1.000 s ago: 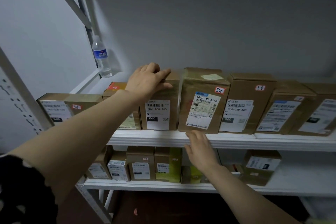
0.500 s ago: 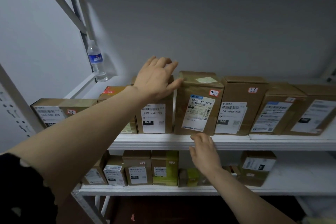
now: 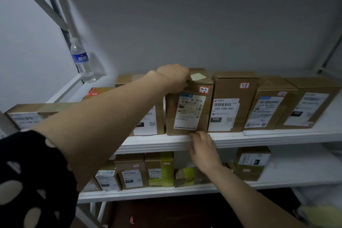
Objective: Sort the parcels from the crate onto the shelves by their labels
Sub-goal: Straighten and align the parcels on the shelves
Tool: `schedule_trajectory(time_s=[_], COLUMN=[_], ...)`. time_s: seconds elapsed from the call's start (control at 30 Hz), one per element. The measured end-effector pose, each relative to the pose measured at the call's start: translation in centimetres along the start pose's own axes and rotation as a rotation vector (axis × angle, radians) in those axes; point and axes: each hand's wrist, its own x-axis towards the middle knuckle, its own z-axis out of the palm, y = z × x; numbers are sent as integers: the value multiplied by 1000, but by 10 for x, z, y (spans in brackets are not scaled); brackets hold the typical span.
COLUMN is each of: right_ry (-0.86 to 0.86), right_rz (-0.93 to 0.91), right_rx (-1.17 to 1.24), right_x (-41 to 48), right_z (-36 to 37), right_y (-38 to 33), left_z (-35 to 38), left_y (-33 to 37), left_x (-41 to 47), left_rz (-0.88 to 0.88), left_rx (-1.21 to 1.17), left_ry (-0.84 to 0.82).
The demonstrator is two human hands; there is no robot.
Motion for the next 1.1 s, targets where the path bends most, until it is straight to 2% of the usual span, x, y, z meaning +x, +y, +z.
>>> schedule_trajectory(time_s=[0.4,0.53,0.73,0.87,1.1], right_ry=[-79,-17,120,161,-20], right_rz=[3,21,155,181,10], right_rx=[45,38,94,84,-54], right_x=[-2,-15,-24,-28,-24], right_z=[-4,-14,-43,-57,-66], right_y=[-1,8,51,95,152], left_z=[3,-1,-8,-6,4], left_y=[-2,13,55,92,128], left_x=[-10,-14,-2,18,41], left_rz=[15,8,134,183,35], left_rx=[32,-10,-45,-43,-1], left_ry=[12,81,265,210,108])
